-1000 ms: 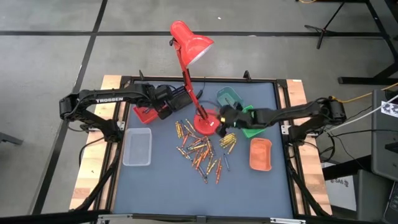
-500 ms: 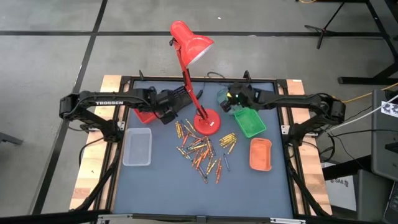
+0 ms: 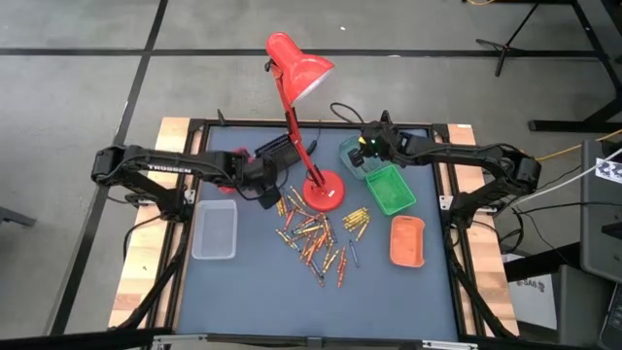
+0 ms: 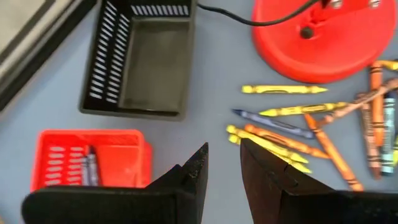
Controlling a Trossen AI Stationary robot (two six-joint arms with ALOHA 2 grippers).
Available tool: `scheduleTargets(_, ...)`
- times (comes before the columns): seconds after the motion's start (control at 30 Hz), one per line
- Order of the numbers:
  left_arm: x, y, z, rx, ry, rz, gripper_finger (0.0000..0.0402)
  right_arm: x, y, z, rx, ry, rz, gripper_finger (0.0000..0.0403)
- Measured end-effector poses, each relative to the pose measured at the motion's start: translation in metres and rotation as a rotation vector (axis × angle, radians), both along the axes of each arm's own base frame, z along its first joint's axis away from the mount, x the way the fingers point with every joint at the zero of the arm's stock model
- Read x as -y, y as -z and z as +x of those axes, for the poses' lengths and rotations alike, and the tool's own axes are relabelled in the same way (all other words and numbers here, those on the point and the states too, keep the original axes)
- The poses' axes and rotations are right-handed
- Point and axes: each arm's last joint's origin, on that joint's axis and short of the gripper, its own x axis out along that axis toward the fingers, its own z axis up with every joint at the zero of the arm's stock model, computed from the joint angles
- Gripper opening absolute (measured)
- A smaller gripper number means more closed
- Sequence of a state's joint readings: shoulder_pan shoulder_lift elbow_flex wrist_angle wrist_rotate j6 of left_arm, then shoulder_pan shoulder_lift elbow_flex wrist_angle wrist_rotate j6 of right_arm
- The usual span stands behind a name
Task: Sort crayons
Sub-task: Put the brown crayon into the top right blue bin, then put the yellow crayon into the top left black bin
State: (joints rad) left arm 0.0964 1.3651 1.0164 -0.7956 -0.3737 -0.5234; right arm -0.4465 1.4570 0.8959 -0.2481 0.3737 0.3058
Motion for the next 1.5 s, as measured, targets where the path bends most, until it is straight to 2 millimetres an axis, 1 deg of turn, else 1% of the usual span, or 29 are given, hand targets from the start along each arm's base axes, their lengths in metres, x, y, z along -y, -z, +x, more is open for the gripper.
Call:
scheduleTargets(0.27,0.022,0.006,0.006,0.063,-0.097,-0.073,0.0077,0.0,0.0,0.0,0.0,-0.001,0.0,0.0024)
scheduleTargets(0.43,0.032,0.021,0.017,0.049,-0.132,-0.094,0.0077,0.0,0.0,0.0,0.002,-0.001,-0.001,0.0026)
scheduleTargets(0.53,0.035,0.032,0.024,0.031,-0.158,-0.105,0.0077,0.0,0.0,0.0,0.001,-0.001,-0.001,0.0042)
scheduleTargets(0.73,0.037,0.054,0.033,-0.011,-0.216,-0.126,0.0077,-0.001,0.0,0.001,0.006,-0.014,0.012,0.0098)
scheduleTargets(0.87,0.037,0.064,0.037,-0.031,-0.261,-0.135,0.0077,-0.001,0.0,0.001,0.013,-0.027,0.026,0.0117)
scheduleTargets(1.07,0.037,0.076,0.041,-0.042,-0.305,-0.141,0.0077,-0.001,0.0,0.001,0.018,-0.036,0.036,0.0117)
scheduleTargets(1.5,0.037,0.087,0.052,0.025,-0.371,-0.159,0.0077,-0.002,0.001,0.0,0.004,-0.035,0.043,0.0115)
